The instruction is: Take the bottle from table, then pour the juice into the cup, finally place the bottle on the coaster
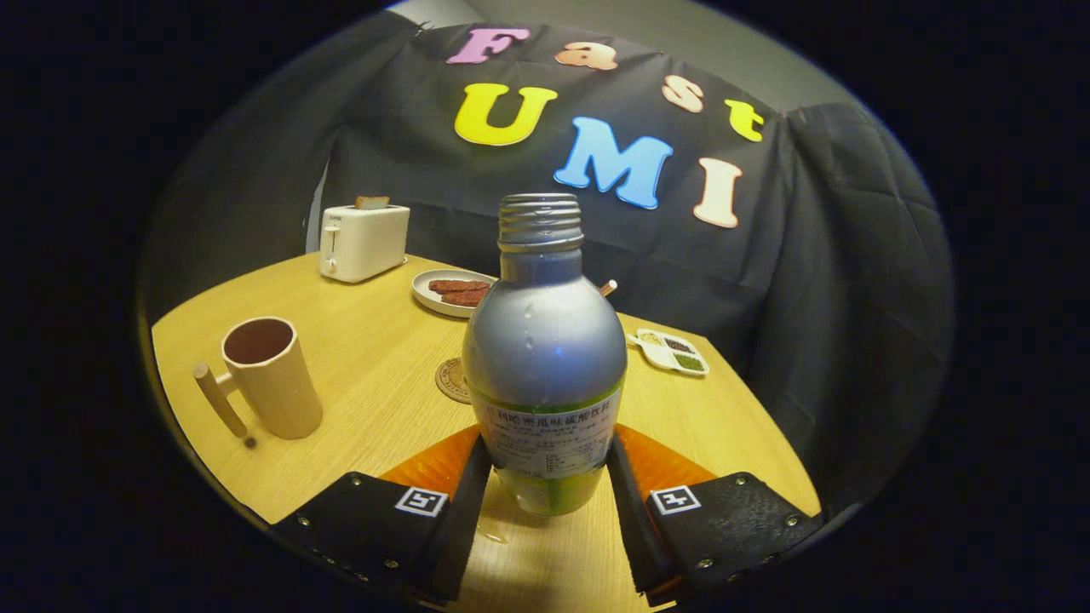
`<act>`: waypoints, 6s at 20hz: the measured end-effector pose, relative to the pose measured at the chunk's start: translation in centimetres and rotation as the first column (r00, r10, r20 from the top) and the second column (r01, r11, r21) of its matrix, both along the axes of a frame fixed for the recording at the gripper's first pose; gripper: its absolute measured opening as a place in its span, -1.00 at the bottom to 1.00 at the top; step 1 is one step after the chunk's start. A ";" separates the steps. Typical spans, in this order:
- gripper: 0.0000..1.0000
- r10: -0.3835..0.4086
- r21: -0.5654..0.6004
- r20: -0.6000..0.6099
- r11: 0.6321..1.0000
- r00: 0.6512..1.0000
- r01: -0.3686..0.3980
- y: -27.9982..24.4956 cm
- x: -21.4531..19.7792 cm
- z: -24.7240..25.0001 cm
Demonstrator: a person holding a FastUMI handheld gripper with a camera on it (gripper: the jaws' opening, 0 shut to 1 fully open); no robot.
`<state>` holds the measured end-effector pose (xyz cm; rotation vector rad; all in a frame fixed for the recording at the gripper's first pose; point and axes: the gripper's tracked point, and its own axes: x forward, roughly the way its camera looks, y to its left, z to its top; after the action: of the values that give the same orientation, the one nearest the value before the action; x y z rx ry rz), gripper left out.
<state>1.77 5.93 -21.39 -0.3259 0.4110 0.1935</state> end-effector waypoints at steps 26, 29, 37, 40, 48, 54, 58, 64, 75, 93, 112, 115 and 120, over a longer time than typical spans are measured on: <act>0.44 0.294 -0.498 -0.035 0.824 0.955 -0.272 7.5 0.6 -0.4; 0.45 0.308 -0.541 -0.059 0.789 0.950 -0.290 7.8 0.4 -0.5; 0.44 0.315 -0.652 -0.127 0.688 0.941 -0.318 8.2 0.4 -0.4; 0.44 0.323 -0.678 -0.156 0.652 0.933 -0.340 8.7 0.2 -0.7; 0.44 0.314 -0.741 -0.224 0.560 0.922 -0.371 8.6 0.7 -1.1; 0.44 0.294 -0.792 -0.250 0.486 0.922 -0.370 8.6 1.5 -0.1; 0.44 0.306 -0.819 -0.266 0.429 0.914 -0.382 9.0 1.8 0.3; 0.44 0.315 -0.862 -0.283 0.330 0.906 -0.384 9.4 2.3 1.5; 0.44 0.343 -0.902 -0.327 0.167 0.881 -0.399 10.1 2.6 2.4; 0.43 0.363 -0.921 -0.360 0.008 0.859 -0.389 10.9 3.5 4.4; 0.44 0.356 -0.907 -0.418 -0.113 0.836 -0.406 11.4 4.0 6.1; 0.43 0.348 -0.900 -0.435 -0.140 0.831 -0.412 11.4 4.1 6.3; 0.43 0.334 -0.892 -0.452 -0.174 0.827 -0.418 11.5 4.3 6.7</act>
<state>6.11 17.46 -14.69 -2.0600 0.4390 0.4999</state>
